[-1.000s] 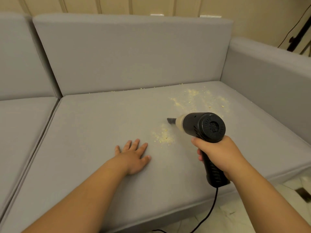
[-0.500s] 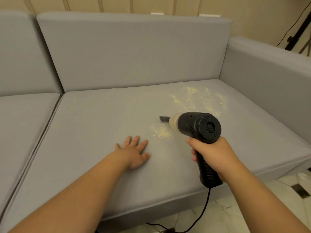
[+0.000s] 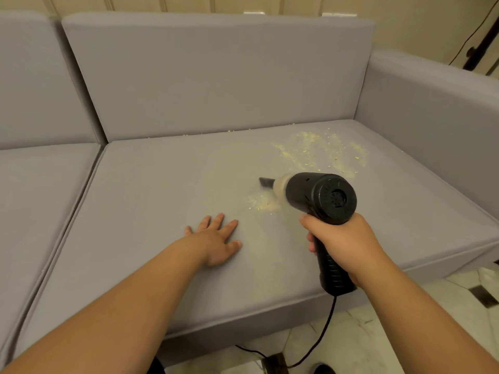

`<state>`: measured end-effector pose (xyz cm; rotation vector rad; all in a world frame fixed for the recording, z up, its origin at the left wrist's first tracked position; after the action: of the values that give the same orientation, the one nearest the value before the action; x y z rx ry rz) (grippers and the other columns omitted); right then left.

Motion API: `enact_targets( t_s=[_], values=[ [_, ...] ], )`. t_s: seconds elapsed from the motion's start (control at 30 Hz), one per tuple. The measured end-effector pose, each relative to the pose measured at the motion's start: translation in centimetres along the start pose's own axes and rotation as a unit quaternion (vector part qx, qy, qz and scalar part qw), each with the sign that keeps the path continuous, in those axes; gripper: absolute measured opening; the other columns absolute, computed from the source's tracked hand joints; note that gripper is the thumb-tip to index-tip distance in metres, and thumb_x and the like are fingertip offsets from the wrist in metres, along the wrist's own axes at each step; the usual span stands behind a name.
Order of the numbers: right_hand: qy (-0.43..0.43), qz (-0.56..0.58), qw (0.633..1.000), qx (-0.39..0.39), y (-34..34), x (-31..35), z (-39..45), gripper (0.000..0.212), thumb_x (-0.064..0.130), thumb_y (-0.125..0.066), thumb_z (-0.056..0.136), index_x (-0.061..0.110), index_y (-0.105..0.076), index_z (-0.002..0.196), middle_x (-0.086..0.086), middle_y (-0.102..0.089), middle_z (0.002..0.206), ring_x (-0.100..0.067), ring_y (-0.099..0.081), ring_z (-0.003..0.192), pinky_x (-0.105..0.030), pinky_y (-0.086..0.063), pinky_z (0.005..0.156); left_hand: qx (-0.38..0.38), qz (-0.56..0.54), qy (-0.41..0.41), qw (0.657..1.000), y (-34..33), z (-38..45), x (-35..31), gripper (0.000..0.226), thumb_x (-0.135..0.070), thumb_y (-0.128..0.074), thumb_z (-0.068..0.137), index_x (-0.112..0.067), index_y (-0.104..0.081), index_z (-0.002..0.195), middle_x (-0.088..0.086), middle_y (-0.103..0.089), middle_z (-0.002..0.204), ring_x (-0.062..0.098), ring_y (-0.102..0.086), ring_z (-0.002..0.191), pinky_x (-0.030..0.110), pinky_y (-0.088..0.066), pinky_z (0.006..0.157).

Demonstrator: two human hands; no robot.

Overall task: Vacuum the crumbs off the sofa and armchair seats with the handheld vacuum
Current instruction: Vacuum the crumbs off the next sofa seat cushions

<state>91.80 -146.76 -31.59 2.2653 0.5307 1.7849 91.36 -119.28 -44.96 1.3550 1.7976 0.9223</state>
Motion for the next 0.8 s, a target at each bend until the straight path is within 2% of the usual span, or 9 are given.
enact_targets(
  t_s=[0.1,0.33,0.57,0.8],
  values=[
    [-0.007,-0.004,1.000,-0.024,1.0,-0.5,-0.1,0.026,0.024,-0.080,0.085,-0.001,-0.074,0.091,-0.017,-0.076,0.080,-0.022,-0.073,0.063,-0.053,-0.063,0.084,0.000,0.001,-0.001,1.000,0.0,0.0,-0.1,0.071,-0.072,-0.024,0.101,-0.049,0.007,0.161,-0.010,0.018,0.171,0.024,0.014,0.158,0.066,-0.001,0.122],
    [-0.023,0.028,0.998,0.056,-0.7,-0.9,-1.2,0.021,0.024,-0.081,0.088,0.004,-0.075,0.092,-0.013,-0.075,0.075,-0.021,-0.071,0.063,-0.050,-0.064,0.080,0.004,0.001,0.005,1.000,0.0,0.3,-0.1,0.072,-0.073,-0.024,0.100,-0.049,0.007,0.161,-0.010,0.018,0.171,0.025,0.014,0.158,0.068,-0.002,0.122],
    [-0.002,-0.006,1.000,0.009,0.7,-0.5,-2.3,0.022,0.026,-0.081,0.086,0.005,-0.075,0.087,-0.013,-0.077,0.077,-0.020,-0.073,0.063,-0.054,-0.063,0.082,0.002,0.004,0.004,1.000,-0.1,0.4,0.0,0.072,-0.074,-0.023,0.099,-0.050,0.007,0.160,-0.010,0.018,0.171,0.025,0.013,0.159,0.068,-0.003,0.121],
    [-0.014,-0.004,0.997,0.072,-1.3,-0.6,-3.2,0.019,0.026,-0.079,0.087,0.007,-0.076,0.091,-0.013,-0.077,0.078,-0.021,-0.074,0.065,-0.055,-0.063,0.083,0.013,0.005,0.013,1.000,0.1,0.2,-0.3,0.073,-0.074,-0.023,0.099,-0.050,0.007,0.161,-0.010,0.018,0.171,0.025,0.014,0.159,0.068,-0.004,0.122]
  ],
)
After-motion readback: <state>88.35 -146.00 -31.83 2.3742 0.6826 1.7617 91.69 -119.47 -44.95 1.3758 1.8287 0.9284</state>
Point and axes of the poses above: each hand's wrist, its own z-axis towards the middle knuckle, its own y-axis out of the back of the hand, x = y × z, the point moved 8 cm from there along z, towards the middle knuckle
